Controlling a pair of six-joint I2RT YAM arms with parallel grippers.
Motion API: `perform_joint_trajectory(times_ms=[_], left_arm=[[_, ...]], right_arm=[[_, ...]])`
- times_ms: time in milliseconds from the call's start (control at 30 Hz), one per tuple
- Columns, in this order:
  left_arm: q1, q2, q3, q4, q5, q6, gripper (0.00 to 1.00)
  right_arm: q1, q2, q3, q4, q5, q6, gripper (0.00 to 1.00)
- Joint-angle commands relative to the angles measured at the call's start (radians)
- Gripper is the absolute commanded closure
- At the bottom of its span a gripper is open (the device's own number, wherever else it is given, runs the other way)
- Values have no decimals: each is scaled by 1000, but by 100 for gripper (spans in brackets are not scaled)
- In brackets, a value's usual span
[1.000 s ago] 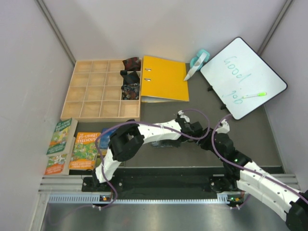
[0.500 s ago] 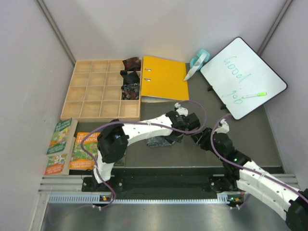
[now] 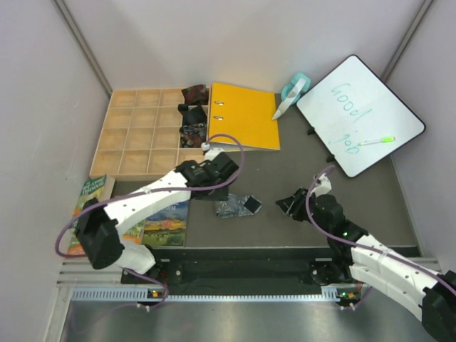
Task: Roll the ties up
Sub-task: Roll the tie at the center of the board.
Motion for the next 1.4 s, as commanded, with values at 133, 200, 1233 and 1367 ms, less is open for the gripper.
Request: perform_joint_trajectory(times_ms=[133,200,1233,1367], left_arm=[[148,-288,-214,161,138,77,41],[190,-322,-258,192,190,83,42],[351,-388,-475,452,468,75,40],[351,-379,-501,509,513,64,37]], right_arm=[[1,239,265,39,-327,-51,59],[21,349,380,-5,-363,-61,61],[204,1006,828,-142,-469,-58,79],[178,995,801,-159,-452,-73,79]])
